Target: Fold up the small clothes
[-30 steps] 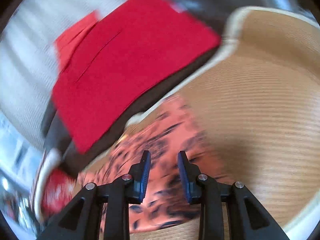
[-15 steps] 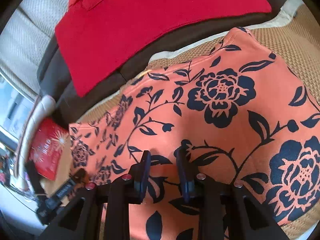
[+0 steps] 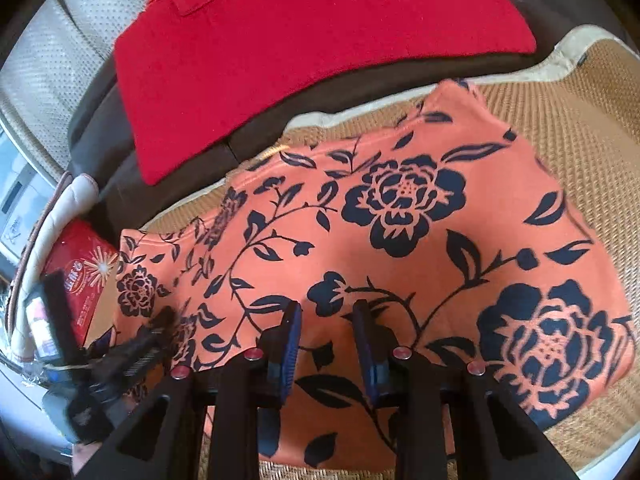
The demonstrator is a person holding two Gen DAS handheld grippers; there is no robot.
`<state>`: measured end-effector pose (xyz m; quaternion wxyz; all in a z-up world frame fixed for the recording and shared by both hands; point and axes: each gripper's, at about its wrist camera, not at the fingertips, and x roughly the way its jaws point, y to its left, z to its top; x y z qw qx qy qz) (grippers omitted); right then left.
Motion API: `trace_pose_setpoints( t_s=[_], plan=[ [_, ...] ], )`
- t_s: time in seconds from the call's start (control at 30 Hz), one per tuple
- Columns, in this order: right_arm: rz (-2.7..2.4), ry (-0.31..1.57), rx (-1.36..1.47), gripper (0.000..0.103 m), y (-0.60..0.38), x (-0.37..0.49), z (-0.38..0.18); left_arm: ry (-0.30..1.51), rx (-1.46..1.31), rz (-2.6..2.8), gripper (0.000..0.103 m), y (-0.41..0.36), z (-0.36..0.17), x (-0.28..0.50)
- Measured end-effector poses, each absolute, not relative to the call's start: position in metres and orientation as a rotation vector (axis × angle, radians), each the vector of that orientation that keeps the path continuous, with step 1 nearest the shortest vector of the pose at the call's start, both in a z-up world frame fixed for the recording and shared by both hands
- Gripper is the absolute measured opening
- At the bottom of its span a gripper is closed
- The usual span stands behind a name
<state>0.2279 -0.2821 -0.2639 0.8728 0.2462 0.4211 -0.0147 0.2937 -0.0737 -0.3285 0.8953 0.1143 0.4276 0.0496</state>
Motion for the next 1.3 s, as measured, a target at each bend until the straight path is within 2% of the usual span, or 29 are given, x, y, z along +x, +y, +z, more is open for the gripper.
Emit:
trace_pose_setpoints(
  t_s=[0.13, 0.3, 0.43, 0.57, 0.73, 0.8, 0.83, 0.9, 1.3],
  plan=[
    [-0.055, 0.832, 0.516, 0.03, -0.292, 0.21, -0.256, 0.853, 0.237, 0.14, 0.094, -0.07, -0.323, 0.288],
    [-0.157, 0.629, 0.537, 0.03, -0.328, 0.167, -0.218, 0.766, 0.272, 0.233, 0.094, -0.055, -0.299, 0.266],
    [-0.286, 0.494, 0.602, 0.03, -0.376, 0.118, -0.182, 0.578, 0.351, 0.211, 0.094, -0.071, -0.237, 0.23],
    [-0.392, 0.382, 0.576, 0.032, -0.402, 0.078, -0.14, 0.443, 0.298, 0.104, 0.095, -0.093, -0.171, 0.189],
    [-0.458, 0.242, 0.539, 0.033, -0.412, 0.03, -0.086, 0.332, 0.225, -0.047, 0.101, -0.114, -0.11, 0.137],
    [-0.487, 0.199, 0.521, 0.054, -0.412, 0.012, -0.069, 0.3, 0.208, -0.093, 0.103, -0.118, -0.097, 0.123],
    [-0.496, 0.18, 0.519, 0.075, -0.413, 0.004, -0.065, 0.296, 0.204, -0.115, 0.103, -0.124, -0.093, 0.115],
    [-0.524, 0.117, 0.506, 0.076, -0.412, -0.013, -0.053, 0.295, 0.206, -0.156, 0.103, -0.129, -0.085, 0.102],
    [-0.477, 0.107, 0.448, 0.076, -0.381, -0.026, -0.025, 0.239, 0.17, -0.156, 0.103, -0.104, -0.06, 0.075]
  ],
)
